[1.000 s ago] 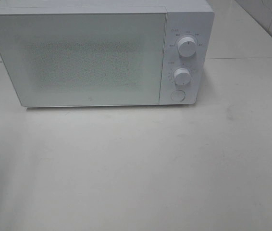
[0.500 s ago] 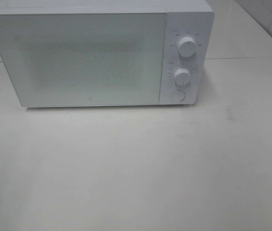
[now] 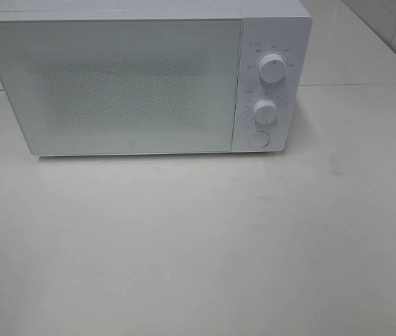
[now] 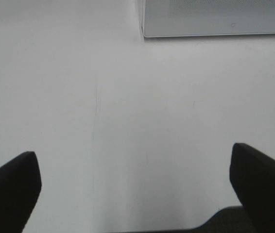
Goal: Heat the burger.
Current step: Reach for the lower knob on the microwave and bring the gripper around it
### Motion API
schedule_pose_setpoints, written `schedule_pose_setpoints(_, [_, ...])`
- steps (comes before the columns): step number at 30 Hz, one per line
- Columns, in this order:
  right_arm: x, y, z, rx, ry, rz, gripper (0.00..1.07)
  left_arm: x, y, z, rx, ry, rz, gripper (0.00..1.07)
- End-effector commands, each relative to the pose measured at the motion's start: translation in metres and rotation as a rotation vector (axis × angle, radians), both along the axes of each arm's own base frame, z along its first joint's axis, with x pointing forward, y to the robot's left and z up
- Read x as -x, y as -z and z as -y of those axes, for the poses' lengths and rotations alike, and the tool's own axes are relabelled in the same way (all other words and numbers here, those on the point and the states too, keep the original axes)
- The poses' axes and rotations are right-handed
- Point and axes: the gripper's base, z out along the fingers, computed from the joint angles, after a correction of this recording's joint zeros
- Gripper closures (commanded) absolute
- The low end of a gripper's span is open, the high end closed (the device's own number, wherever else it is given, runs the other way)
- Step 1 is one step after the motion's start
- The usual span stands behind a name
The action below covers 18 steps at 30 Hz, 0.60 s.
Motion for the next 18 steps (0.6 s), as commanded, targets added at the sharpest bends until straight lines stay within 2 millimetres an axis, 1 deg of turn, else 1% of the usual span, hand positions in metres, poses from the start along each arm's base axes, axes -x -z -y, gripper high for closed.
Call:
schedule_pose_setpoints(1, [0.003, 0.001, 0.001, 0.008, 0.005, 0.031, 0.32, 0.007, -0.001, 0.001, -0.002, -0.007, 0.059, 0.08])
schedule_pose_setpoints(2, [0.003, 0.001, 0.001, 0.008, 0.005, 0.031, 0.32, 0.014, -0.001, 0.002, -0.008, -0.007, 0.106, 0.08])
schedule_pose_setpoints(3, [0.003, 0.001, 0.001, 0.008, 0.005, 0.031, 0.32, 0.019, -0.001, 0.002, -0.015, -0.009, 0.134, 0.08])
schedule_pose_setpoints(4, [0.003, 0.001, 0.001, 0.008, 0.005, 0.031, 0.32, 0.019, -0.001, 0.002, -0.015, -0.009, 0.134, 0.08])
schedule_pose_setpoints(5, [0.003, 0.001, 0.001, 0.008, 0.005, 0.031, 0.32, 0.026, 0.0, 0.002, -0.026, -0.013, 0.18, 0.08])
schedule_pose_setpoints(18, [0.003, 0.001, 0.001, 0.008, 0.005, 0.027, 0.32, 0.025, 0.0, 0.002, -0.025, -0.014, 0.173, 0.08])
